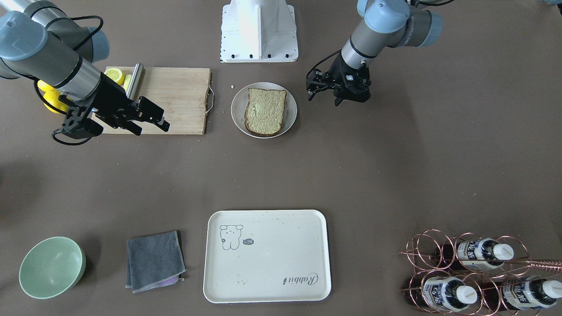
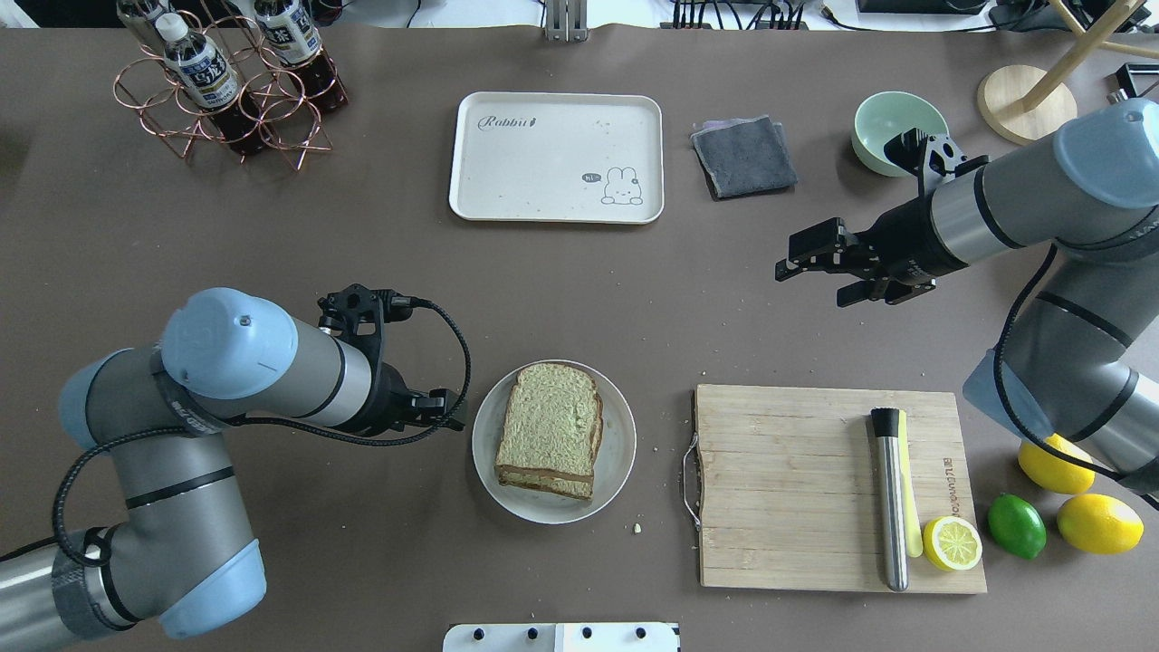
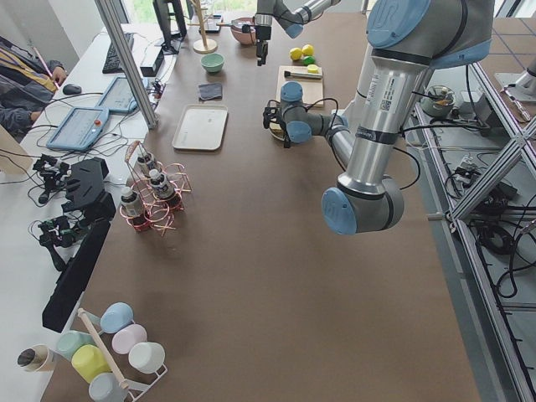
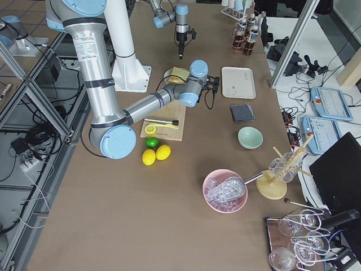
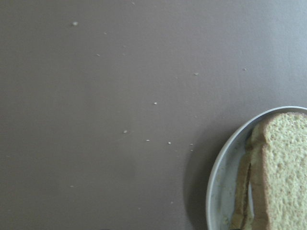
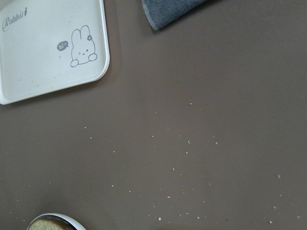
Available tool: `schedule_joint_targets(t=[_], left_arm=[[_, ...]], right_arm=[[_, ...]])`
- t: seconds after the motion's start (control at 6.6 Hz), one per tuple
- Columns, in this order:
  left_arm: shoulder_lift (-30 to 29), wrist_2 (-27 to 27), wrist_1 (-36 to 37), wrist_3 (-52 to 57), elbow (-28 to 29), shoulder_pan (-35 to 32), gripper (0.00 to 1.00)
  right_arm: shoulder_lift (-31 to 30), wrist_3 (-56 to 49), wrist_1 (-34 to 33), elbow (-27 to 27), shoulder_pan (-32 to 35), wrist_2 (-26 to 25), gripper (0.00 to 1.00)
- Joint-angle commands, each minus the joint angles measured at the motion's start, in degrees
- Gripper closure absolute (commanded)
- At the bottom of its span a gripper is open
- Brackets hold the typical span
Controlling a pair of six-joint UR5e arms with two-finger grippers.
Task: Make sandwich and place on tray
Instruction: 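Release the bread and raise the right gripper while the left gripper reaches the plate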
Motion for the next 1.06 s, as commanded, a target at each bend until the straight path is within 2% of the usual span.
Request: schedule_joint_targets(t=[0.0, 0.3, 0.45, 0.91], left_arm=[[-1.8, 1.1, -0.7, -0.4, 3.0, 1.1, 0.34], [-1.7, 1.1, -6.7, -1.6, 6.3, 2.0, 0.37], [-2.0, 1.1, -6.9, -1.8, 6.3, 2.1, 0.37], [-3.0, 1.3, -6.9, -3.4, 6.8, 3.6, 0.46]], right_arm=[[-1.4, -1.3, 0.0, 0.0, 0.7, 0.8, 0.00], [-1.8, -1.3, 0.0, -0.2, 0.6, 0.3, 0.00], [-1.8, -1.4, 0.1, -0.4, 0.6, 0.2, 0.00], [-1.9, -1.4, 0.1, -1.0, 0.5, -0.3, 0.00]])
